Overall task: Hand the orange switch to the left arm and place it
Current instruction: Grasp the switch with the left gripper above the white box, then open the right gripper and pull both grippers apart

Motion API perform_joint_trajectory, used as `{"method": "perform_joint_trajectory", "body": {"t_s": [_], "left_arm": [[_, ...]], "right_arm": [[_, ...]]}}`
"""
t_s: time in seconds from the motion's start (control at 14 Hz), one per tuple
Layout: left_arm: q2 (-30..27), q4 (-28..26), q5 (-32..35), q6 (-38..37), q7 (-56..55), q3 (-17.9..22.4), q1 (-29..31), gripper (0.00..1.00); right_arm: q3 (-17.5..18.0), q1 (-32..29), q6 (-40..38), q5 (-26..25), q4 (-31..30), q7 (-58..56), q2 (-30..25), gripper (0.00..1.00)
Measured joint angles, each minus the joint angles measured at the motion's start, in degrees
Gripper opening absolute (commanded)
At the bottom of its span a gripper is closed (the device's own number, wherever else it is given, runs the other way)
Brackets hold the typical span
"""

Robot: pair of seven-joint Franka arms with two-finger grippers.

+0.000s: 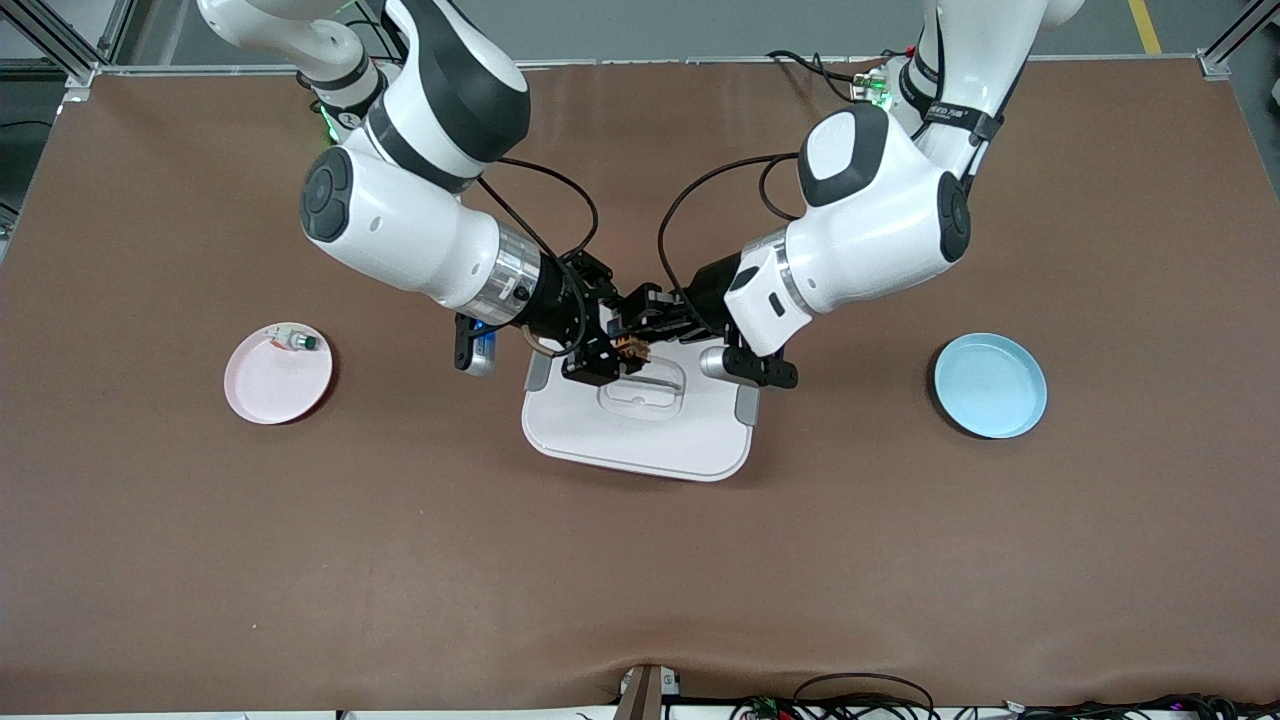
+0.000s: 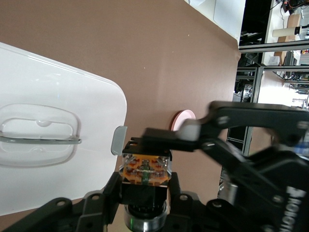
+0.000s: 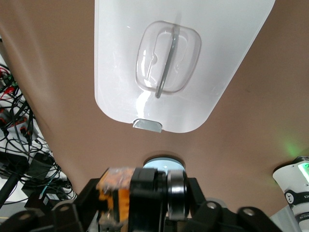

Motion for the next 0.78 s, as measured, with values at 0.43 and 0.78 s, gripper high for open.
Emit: {"method": "perform_joint_trajectory", "body": {"t_s": [0.43,0.78], "left_arm": [[0.0,-0.4,0.0,0.0,0.0,0.1,0.7,0.00],[-3.4,0.0,2.4,-7.4,0.0,0.3,5.0,0.00]], "right_arm": [[-0.5,-0.3,-0.1,0.1,1.1,0.1,0.0,1.00],[-1.0,-1.5,-2.6,0.0,1.1,-0.8,0.0,1.00]]}}
